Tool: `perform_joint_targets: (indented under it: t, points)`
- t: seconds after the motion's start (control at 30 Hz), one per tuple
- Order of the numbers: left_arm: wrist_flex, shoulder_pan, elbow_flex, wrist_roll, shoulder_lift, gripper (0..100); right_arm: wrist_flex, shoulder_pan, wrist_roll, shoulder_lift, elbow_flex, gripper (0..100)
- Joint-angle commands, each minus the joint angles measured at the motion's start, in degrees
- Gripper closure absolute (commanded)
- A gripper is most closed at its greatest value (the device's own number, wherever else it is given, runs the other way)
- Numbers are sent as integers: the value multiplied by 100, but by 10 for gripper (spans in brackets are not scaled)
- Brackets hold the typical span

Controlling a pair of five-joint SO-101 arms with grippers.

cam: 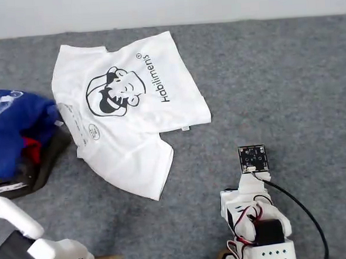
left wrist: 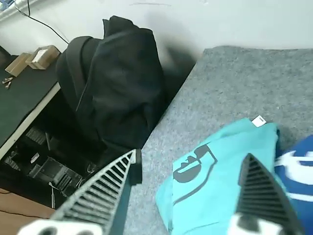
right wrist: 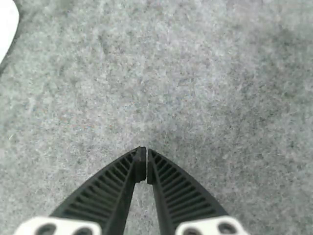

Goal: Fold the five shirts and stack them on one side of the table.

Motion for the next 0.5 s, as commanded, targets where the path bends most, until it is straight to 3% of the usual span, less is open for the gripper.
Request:
perform_joint_targets:
  t: [0.0,0.13,0.33,0.47]
  points:
    - [105,53,-145,-53,-158,691,48,-31,-18,-57,88,990]
    - [1064,422,-215,-299,-387,691,48,-31,-18,-57,88,990]
    - [3288,1697,-189,-1301,-791,691,48,-31,-18,-57,88,990]
    - [4308,2602,-31,-1662,-809,691,48,-31,-18,-57,88,990]
